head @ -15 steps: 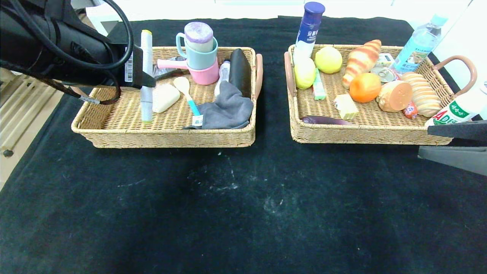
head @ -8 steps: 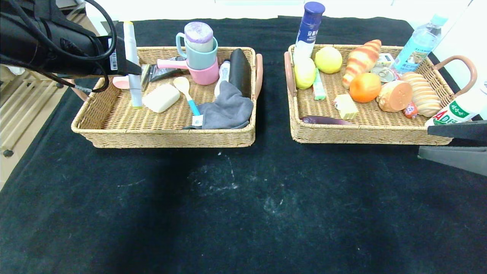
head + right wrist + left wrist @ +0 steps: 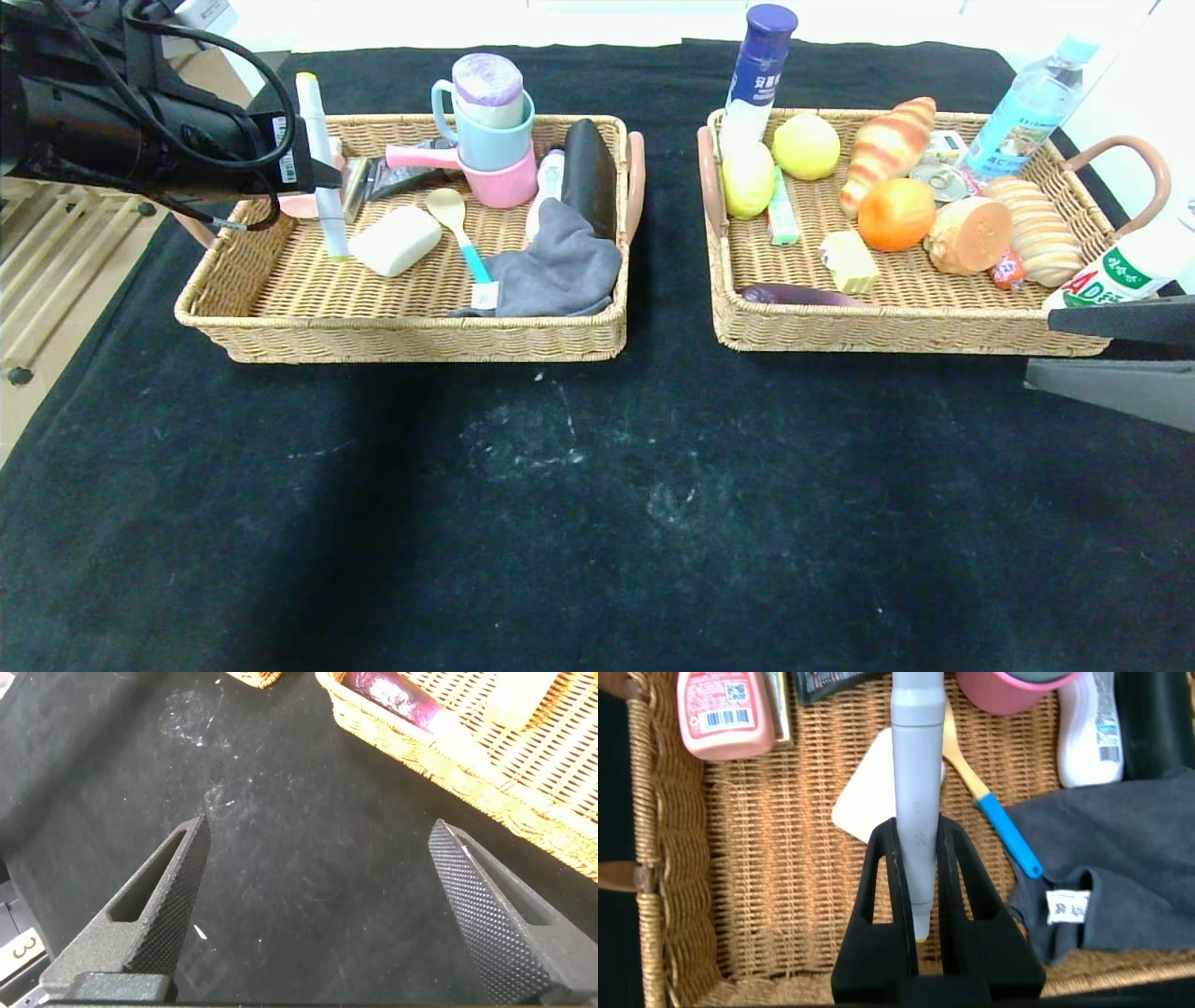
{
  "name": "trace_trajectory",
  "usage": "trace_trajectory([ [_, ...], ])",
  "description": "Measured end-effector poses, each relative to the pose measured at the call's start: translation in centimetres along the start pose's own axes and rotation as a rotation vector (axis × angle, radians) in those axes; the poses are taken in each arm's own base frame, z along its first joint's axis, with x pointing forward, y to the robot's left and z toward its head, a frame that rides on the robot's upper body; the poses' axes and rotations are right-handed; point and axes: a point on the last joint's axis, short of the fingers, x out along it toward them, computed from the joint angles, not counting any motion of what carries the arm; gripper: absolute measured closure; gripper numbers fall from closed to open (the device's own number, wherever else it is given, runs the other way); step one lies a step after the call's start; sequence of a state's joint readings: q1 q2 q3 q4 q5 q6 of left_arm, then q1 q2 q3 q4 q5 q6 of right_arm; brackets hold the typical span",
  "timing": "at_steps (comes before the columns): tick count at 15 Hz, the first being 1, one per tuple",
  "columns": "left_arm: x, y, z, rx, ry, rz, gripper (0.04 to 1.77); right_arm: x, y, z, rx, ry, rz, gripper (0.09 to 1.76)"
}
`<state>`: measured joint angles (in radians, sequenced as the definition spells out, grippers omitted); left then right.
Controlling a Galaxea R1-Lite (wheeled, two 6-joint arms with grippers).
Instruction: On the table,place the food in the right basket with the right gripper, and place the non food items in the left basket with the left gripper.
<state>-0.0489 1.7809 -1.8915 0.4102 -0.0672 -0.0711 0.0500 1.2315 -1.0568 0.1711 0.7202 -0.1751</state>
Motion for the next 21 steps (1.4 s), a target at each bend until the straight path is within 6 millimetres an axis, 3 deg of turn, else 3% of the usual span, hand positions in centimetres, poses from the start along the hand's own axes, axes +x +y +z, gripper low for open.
trace_trajectory([
  [6, 1.1, 0.4, -0.3, -0.006, 0.011, 0.008, 1.56, 0.0, 0.0, 0.0, 0.001, 0.0, 0.0, 0.14],
  [10, 1.2, 0.4, -0.5, -0.008, 0.017, 0.007, 1.02, 0.0, 0.0, 0.0, 0.002, 0.001, 0.0, 0.14],
  [13, 1.3, 0.4, -0.6, -0.008, 0.022, 0.008, 0.73, 0.1, -0.1, 0.0, 0.003, 0.003, 0.001, 0.14],
  [16, 1.3, 0.4, -0.6, -0.008, 0.025, 0.009, 0.52, 0.1, -0.1, 0.0, 0.004, 0.003, 0.001, 0.14],
  [21, 1.3, 0.4, -0.7, -0.008, 0.029, 0.007, 0.33, 0.1, -0.1, 0.0, 0.003, 0.002, -0.001, 0.14],
])
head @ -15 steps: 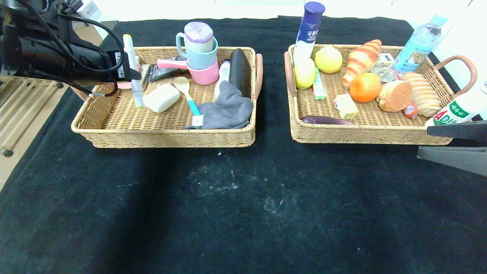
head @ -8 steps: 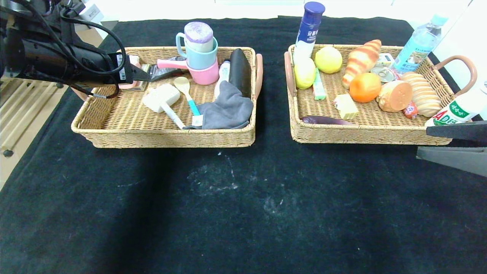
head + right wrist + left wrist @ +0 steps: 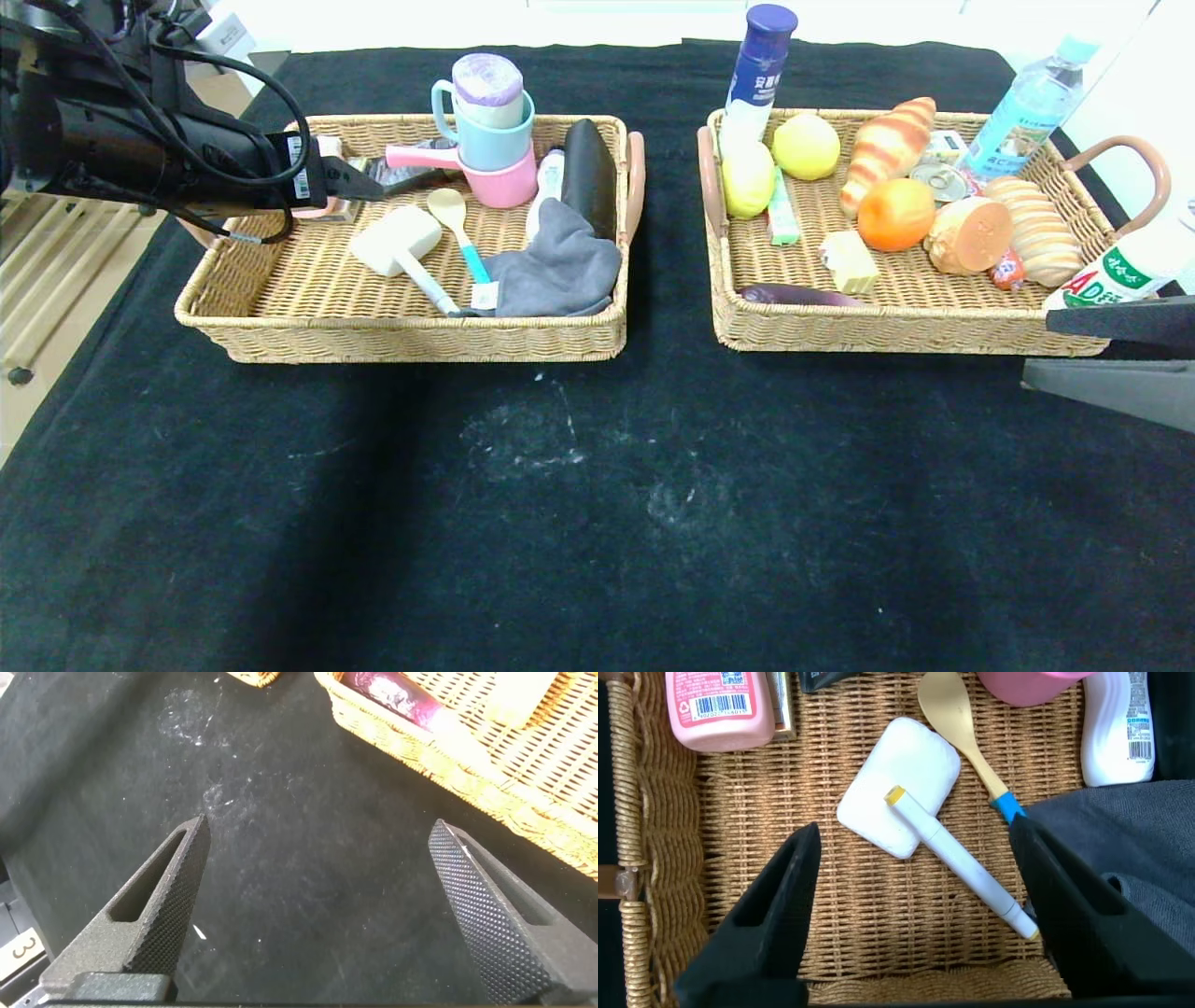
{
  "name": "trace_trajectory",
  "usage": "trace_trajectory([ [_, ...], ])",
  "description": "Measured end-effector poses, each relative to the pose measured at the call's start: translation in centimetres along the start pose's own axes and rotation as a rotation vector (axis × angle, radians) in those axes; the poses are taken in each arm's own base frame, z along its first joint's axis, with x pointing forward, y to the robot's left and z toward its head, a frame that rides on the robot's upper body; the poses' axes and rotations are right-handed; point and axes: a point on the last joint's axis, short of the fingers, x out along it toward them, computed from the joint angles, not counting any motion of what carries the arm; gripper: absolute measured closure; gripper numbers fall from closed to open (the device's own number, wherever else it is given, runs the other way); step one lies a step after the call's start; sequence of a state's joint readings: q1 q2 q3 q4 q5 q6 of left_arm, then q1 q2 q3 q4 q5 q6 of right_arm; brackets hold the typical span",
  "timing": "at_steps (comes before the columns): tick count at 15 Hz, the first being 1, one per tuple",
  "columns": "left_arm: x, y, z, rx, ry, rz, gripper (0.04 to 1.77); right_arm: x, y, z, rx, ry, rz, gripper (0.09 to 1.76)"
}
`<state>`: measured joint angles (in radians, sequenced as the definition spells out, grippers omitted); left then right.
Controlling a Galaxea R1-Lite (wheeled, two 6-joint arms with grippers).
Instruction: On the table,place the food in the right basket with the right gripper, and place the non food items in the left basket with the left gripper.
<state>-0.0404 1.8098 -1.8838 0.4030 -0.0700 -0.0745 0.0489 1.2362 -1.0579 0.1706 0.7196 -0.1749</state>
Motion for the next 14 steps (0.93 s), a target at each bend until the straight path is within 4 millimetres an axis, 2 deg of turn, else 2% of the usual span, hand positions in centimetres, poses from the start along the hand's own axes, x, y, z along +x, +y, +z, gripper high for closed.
trace_trajectory([
  [8, -0.8, -0.3, -0.6, 0.002, 0.019, -0.007, 0.18, -0.2, -0.3, 0.1, 0.0, -0.005, -0.027, 0.14],
  [11, -1.9, -0.4, -1.0, 0.003, 0.027, -0.006, 0.15, -0.2, -0.7, 0.3, -0.019, -0.018, -0.118, 0.14],
  [14, -3.9, -0.6, -1.6, 0.01, 0.038, -0.01, 0.13, -0.2, -1.0, 0.0, -0.015, 0.01, -0.262, 0.14],
])
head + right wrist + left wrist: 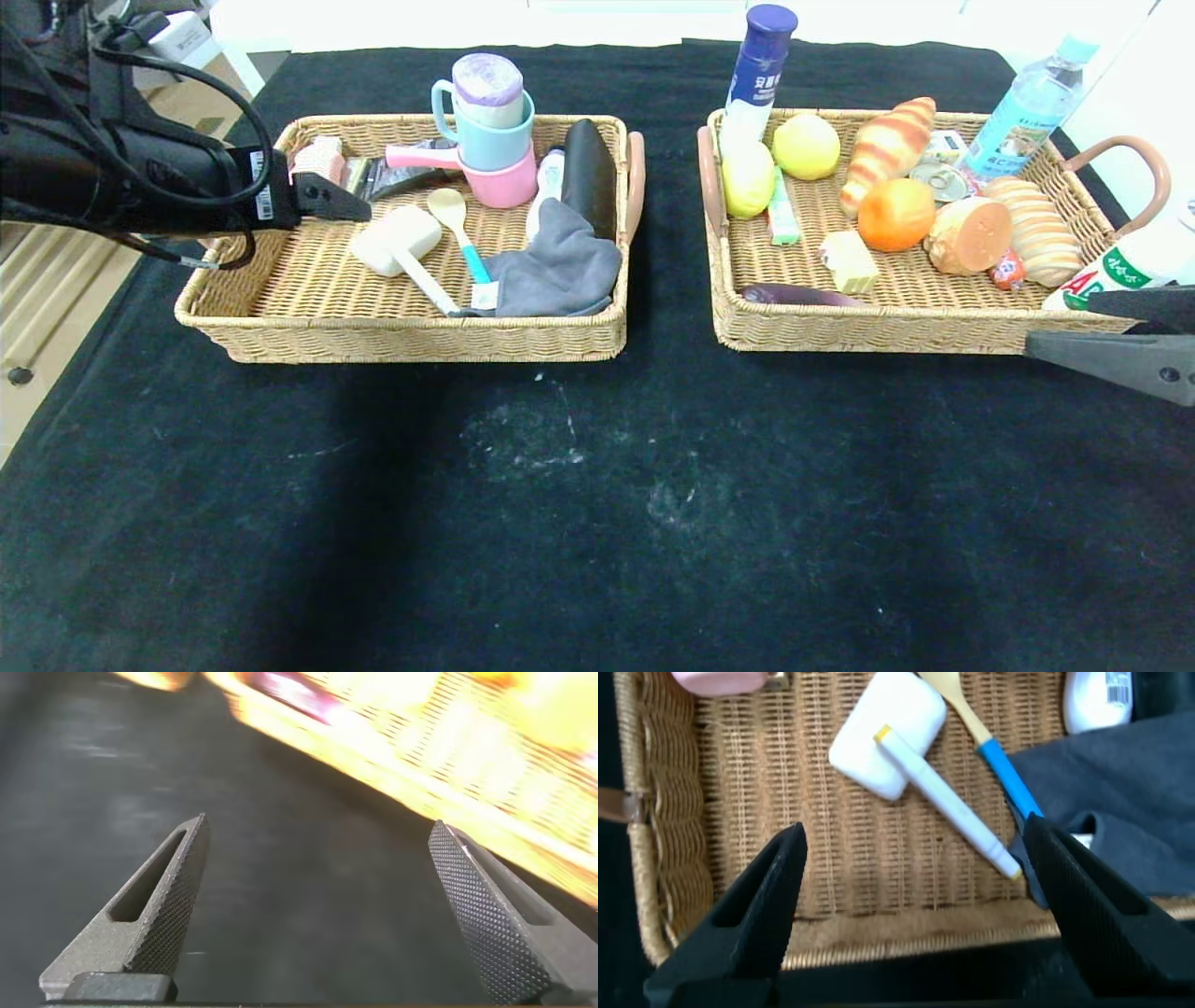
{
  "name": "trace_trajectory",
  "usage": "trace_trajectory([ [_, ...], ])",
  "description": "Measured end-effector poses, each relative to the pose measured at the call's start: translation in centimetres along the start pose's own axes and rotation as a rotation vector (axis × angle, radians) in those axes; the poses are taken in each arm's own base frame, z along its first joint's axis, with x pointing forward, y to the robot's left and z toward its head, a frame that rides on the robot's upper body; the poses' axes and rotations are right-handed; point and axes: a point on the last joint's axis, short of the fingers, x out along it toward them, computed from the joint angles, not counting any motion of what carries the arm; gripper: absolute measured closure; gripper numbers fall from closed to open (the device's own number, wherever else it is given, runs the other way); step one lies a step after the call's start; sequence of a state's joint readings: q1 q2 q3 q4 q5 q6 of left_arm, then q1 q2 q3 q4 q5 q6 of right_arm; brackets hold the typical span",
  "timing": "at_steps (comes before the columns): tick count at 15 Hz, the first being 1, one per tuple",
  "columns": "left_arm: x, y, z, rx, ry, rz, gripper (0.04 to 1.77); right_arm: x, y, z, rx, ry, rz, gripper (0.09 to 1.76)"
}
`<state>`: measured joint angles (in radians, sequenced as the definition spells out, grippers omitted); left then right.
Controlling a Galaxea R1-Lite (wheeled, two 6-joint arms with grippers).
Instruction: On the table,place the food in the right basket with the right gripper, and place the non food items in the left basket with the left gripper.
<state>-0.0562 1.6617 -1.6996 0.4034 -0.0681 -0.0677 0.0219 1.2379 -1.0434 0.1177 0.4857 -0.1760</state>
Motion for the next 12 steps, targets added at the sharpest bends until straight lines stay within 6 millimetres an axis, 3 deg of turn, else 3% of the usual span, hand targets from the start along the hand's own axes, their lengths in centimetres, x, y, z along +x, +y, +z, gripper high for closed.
trace_trajectory([
  [6, -5.9, -0.5, -4.3, 0.133, 0.055, -0.023, 0.11, -1.1, -0.1, -0.9, -0.004, 0.0, -0.261, 0.14],
  [12, -12.4, -0.6, -9.6, 0.172, -0.029, -0.038, 0.11, -4.7, 1.9, -2.1, -0.021, -0.047, -0.329, 0.14],
])
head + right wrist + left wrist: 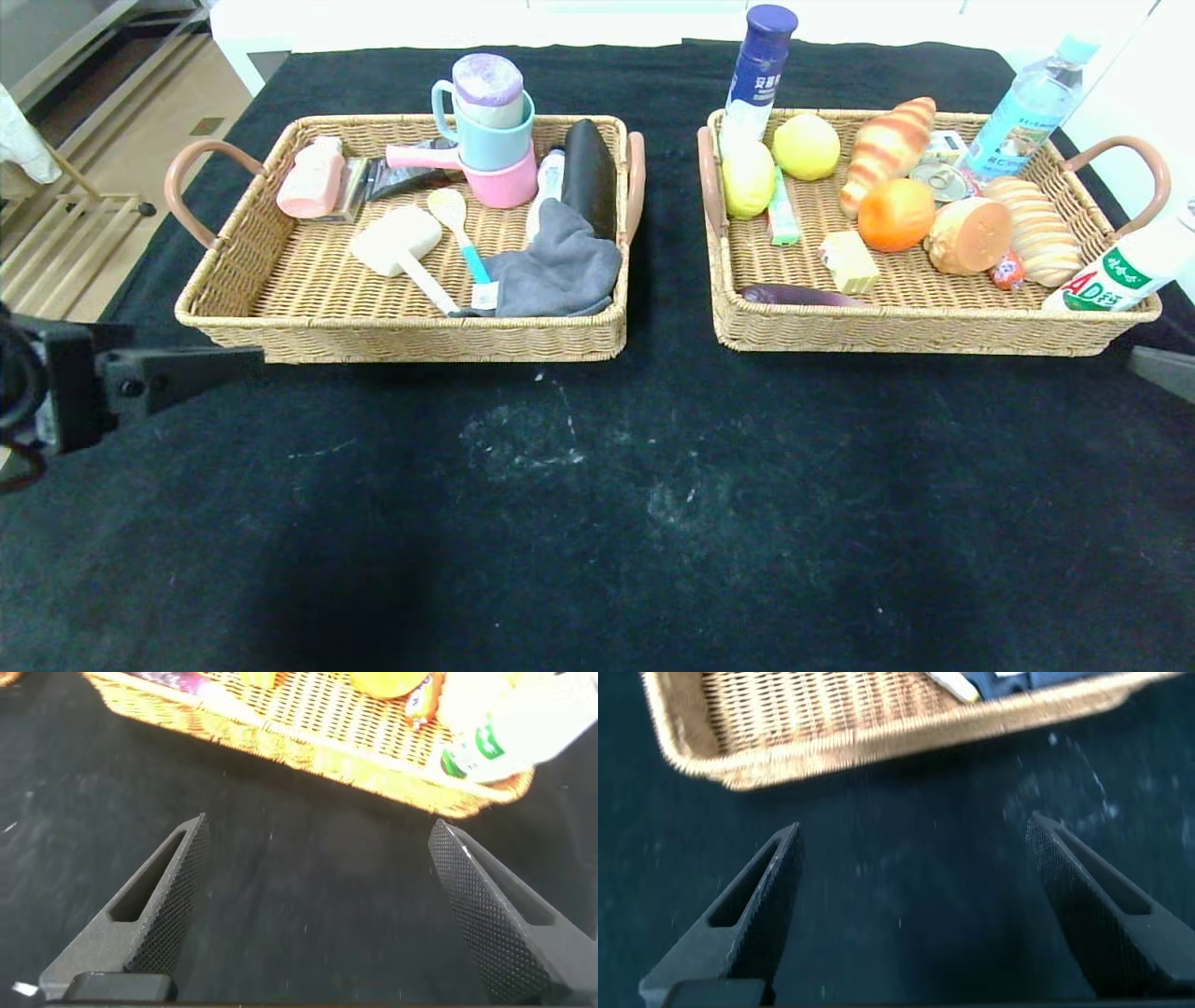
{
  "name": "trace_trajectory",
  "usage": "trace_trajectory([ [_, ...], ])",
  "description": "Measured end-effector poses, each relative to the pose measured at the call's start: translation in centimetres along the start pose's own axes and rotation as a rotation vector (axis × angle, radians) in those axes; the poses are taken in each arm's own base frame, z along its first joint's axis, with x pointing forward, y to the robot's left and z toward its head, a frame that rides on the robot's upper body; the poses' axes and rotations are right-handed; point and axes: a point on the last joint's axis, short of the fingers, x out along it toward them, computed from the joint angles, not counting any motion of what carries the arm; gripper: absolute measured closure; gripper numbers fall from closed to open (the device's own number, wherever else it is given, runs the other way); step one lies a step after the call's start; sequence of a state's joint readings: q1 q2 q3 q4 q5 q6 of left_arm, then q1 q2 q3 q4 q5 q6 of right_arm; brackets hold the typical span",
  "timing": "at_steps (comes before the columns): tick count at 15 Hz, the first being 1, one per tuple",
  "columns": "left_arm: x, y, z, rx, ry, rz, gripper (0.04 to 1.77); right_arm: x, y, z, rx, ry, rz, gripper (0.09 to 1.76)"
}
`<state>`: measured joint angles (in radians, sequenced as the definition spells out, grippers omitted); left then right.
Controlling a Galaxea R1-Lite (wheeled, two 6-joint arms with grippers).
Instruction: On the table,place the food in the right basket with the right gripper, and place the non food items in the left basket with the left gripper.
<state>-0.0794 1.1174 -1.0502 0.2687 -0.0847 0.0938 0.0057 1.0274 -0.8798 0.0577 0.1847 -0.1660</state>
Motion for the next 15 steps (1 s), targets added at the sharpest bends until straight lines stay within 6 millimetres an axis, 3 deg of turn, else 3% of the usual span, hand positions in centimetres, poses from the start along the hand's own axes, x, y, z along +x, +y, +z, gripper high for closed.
trace_trajectory([
  [9, -12.2, -1.8, -8.5, 0.099, -0.285, 0.04, 0.1, -10.6, 2.7, -5.3, -0.009, -0.088, -0.125, 0.14],
  [15, -15.8, -2.8, -13.3, 0.12, -0.425, 0.115, 0.1, -16.2, 4.6, -10.0, -0.017, -0.156, -0.139, 0.14],
])
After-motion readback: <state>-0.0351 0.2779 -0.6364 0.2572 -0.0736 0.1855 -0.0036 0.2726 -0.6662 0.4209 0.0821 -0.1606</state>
